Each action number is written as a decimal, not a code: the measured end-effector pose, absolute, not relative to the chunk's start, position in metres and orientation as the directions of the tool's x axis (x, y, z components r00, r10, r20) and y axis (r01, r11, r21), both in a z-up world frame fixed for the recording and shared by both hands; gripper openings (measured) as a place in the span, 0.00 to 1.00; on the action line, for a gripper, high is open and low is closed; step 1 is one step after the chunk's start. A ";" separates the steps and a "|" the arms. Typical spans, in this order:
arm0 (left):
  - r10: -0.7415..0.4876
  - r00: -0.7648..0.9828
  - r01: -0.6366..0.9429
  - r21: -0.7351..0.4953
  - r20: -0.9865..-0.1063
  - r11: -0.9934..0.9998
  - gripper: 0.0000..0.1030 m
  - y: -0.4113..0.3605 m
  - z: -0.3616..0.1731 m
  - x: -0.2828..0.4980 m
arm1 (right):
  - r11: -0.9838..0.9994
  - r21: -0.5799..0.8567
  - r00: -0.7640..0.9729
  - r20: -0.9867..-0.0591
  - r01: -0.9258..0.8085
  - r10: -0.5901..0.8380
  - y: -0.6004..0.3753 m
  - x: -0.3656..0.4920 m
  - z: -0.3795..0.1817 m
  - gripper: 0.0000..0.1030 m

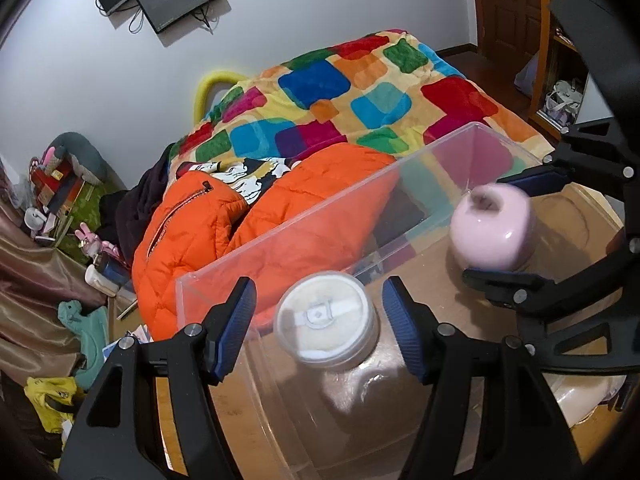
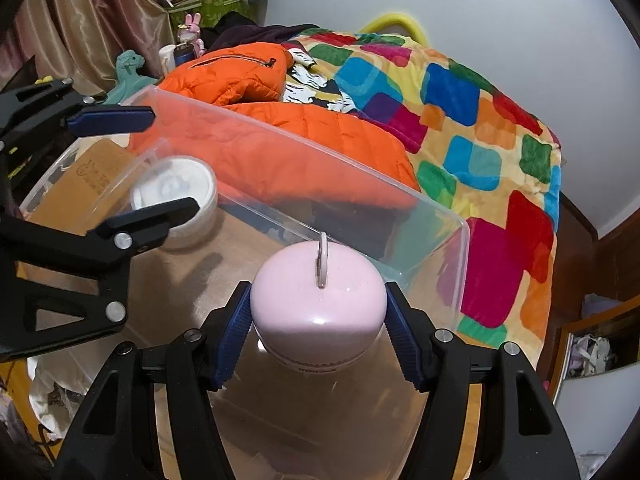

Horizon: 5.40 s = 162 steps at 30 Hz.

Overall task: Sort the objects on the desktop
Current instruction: 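Lower the white container into the box with left tool while right tool lowers the pink lamp, then open both tools and withdraw them from the box back over the table, then grasp the green pump bottle with the right tool and lift it upright, then grasp the white drawstring bag with the left tool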

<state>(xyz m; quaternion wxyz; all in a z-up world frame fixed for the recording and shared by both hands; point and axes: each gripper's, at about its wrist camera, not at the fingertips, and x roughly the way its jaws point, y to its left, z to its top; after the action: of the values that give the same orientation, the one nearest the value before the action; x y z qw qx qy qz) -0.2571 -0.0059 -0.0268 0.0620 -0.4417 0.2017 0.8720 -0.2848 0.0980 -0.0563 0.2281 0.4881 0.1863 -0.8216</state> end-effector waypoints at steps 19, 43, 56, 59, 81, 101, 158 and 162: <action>-0.080 -0.628 -0.261 0.307 -0.774 -0.915 0.71 -0.012 -0.019 -0.245 | -0.826 -0.091 -0.425 -0.885 0.557 -0.189 0.096 -0.277 -0.044 0.60; -0.039 -0.715 -0.229 0.286 -0.699 -0.931 0.85 -0.011 0.036 -0.186 | -0.822 -0.235 -0.599 -0.786 0.519 -0.154 0.106 -0.202 0.013 0.78; -0.010 -0.765 -0.217 0.272 -0.644 -0.937 0.86 -0.005 0.062 -0.132 | -0.839 -0.271 -0.672 -0.726 0.472 -0.144 0.126 -0.148 0.033 0.78; -0.002 -0.775 -0.212 0.263 -0.632 -0.941 0.92 -0.004 0.064 -0.121 | -0.849 -0.275 -0.691 -0.709 0.452 -0.138 0.132 -0.137 0.035 0.78; 0.017 -0.770 -0.155 0.160 -0.637 -0.975 0.93 -0.015 0.032 -0.080 | -0.915 -0.214 -0.732 -0.671 0.343 -0.117 0.175 -0.097 0.005 0.80; 0.120 -0.644 -0.121 -0.054 -0.755 -0.991 0.93 -0.036 -0.041 -0.072 | -0.941 -0.137 -0.665 -0.739 0.308 -0.110 0.196 -0.090 -0.051 0.80; 0.061 -0.650 -0.146 0.046 -0.757 -0.988 0.33 -0.013 -0.055 -0.079 | -0.946 -0.024 -0.665 -0.718 0.322 -0.208 0.216 -0.085 -0.058 0.40; 0.061 -0.659 -0.152 0.053 -0.749 -0.987 0.28 -0.012 -0.051 -0.077 | -0.941 -0.034 -0.673 -0.708 0.337 -0.216 0.210 -0.082 -0.051 0.40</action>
<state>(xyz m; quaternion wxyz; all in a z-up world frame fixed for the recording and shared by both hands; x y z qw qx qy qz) -0.0768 -0.0120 -0.0510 0.0585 -0.4085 0.0555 0.9092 -0.0817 0.2105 -0.0513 0.1517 0.3752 0.0809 -0.9109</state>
